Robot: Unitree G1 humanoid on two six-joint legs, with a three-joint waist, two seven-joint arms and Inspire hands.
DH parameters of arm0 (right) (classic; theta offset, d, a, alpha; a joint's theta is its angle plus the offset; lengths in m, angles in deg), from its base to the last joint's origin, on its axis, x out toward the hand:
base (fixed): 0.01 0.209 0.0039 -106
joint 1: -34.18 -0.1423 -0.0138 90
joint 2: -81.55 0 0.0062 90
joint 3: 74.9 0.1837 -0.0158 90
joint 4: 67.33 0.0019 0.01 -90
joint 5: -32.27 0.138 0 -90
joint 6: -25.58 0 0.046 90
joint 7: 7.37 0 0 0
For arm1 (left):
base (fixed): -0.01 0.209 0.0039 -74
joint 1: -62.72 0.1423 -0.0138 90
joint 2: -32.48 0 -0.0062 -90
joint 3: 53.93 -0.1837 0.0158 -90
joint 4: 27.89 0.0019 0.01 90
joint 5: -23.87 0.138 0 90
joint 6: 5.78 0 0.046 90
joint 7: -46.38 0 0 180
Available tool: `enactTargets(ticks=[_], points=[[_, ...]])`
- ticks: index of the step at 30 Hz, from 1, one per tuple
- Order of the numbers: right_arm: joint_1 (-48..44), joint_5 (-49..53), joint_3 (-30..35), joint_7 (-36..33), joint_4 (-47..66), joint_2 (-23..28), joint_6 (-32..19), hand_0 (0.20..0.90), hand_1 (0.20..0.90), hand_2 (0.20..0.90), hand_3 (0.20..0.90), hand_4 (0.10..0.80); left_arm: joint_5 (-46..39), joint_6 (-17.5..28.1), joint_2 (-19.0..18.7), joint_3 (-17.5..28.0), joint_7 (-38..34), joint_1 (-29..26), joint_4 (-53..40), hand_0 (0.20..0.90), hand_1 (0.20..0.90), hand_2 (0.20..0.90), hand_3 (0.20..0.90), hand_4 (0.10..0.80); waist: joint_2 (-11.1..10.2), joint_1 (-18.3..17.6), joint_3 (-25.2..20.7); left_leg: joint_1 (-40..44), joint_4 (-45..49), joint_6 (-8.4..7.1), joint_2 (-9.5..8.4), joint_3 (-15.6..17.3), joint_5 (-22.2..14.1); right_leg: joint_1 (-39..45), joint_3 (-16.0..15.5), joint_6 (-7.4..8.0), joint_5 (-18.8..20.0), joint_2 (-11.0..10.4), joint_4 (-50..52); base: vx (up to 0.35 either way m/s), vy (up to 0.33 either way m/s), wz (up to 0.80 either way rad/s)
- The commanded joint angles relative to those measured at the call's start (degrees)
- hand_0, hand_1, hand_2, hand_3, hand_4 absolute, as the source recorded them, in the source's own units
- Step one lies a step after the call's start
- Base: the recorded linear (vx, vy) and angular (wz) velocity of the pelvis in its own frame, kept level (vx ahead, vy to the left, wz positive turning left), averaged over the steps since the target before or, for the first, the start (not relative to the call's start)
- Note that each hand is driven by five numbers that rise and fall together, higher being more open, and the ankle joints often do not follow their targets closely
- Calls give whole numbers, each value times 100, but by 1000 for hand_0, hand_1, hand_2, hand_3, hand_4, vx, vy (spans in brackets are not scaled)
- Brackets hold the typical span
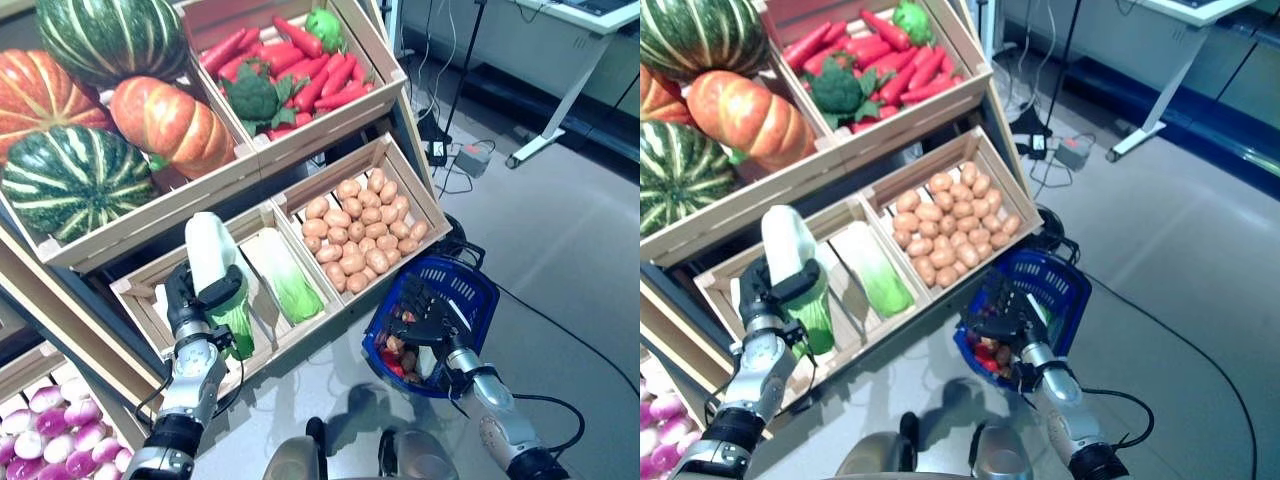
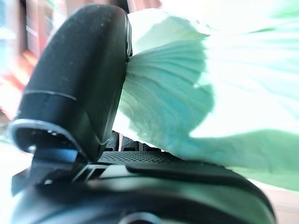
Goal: Put vegetables into the basket
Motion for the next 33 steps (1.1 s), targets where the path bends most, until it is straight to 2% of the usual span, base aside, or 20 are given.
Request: enactTargets(ticks=[1,5,7,10,17,27,33], points=[[-279,617,282,751,679,-259,-340,900,900,900,900,800,757,1017,-370,71,140,-359,-673,300,300,300,300,400,-133,33,-526,449,-97,315,-338,-17,-559,810,33,-149,621,41,-1386,11,-50,0],[-312,793,333,1021,839,-253,-99,900,900,900,900,800,1374,1120,-462,-67,146,-400,-891,300,300,300,300,400,-140,50,-694,644,-576,295,-310,0,-396,992,16,-81,845,104,-1851,16,-45,4],[-310,1111,384,1231,1029,-187,141,900,900,900,900,800,1753,1062,-578,-142,218,-439,-1167,300,300,300,300,400,-143,73,-801,780,-1047,257,-282,-22,-193,1113,-38,-19,1034,150,-2224,-1,-47,4],[-340,1393,411,1349,1297,-139,296,900,900,900,900,800,2176,959,-681,-283,219,-557,-1332,300,300,300,300,400,-176,91,-882,701,-1089,238,-288,-53,-206,1177,-105,43,1210,171,-2535,-38,-42,5],[-668,1567,459,1422,1816,-18,383,900,900,900,900,800,2947,945,-881,-590,132,-836,-1446,300,300,300,300,400,-205,93,-1042,710,-1089,290,-266,80,-297,1121,-87,90,1218,177,-2536,-11,-6,1],[-1370,1471,492,1209,2047,4,329,900,900,900,900,800,3597,887,-881,-1015,262,-1310,-1549,300,300,300,300,400,-255,140,-1139,783,-1089,324,-251,85,-394,1181,-52,89,1174,217,-2536,0,0,0],[-1630,1415,460,1131,2166,-14,367,900,900,900,900,800,3525,824,-871,-1197,501,-1448,-1572,300,300,300,300,400,-264,153,-1151,818,-1089,330,-246,71,-420,1212,-13,90,1158,224,-2536,0,0,0]])
